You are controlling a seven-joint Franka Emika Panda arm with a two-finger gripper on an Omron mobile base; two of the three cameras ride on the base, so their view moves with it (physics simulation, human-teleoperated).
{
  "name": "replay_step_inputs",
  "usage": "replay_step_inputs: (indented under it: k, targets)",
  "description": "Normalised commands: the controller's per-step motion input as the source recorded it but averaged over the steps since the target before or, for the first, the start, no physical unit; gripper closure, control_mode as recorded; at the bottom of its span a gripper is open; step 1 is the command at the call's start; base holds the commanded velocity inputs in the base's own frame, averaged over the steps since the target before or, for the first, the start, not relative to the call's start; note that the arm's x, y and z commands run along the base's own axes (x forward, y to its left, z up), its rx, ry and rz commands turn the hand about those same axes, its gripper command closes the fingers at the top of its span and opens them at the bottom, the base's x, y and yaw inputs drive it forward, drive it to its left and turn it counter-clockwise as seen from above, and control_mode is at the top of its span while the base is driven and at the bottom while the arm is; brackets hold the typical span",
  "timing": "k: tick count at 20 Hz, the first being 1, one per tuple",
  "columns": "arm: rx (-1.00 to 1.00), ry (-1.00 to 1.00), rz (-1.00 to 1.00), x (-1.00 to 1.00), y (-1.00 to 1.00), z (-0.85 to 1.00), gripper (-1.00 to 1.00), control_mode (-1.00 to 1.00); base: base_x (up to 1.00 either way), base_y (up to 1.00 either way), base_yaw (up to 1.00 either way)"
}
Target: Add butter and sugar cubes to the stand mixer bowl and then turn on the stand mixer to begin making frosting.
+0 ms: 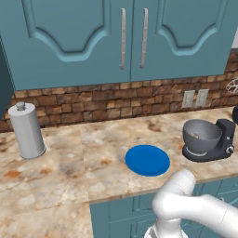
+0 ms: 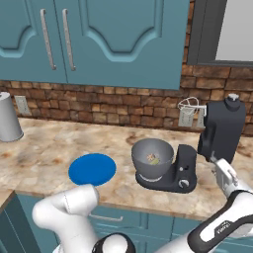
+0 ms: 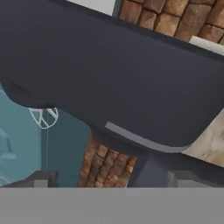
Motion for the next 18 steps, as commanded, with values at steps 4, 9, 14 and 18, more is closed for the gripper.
replay_step_inputs:
  k: [4, 9, 14, 18]
  targets:
    - [-0.05, -0.01, 0.00, 0.25, -0.18, 0.00, -1.00, -1.00, 0.00, 0.00, 0.00]
    - [-0.04, -0.01, 0.00, 0.35, -0.06, 0.01, -1.00, -1.00, 0.00, 0.00, 0.00]
    - [-0.06, -0.05, 0.00, 0.21, 0.00, 0.19, -1.00, -1.00, 0.00, 0.00, 0.00]
    - [-0.08, -0.06, 0.00, 0.08, 0.00, 0.36, -1.00, -1.00, 0.00, 0.00, 0.00]
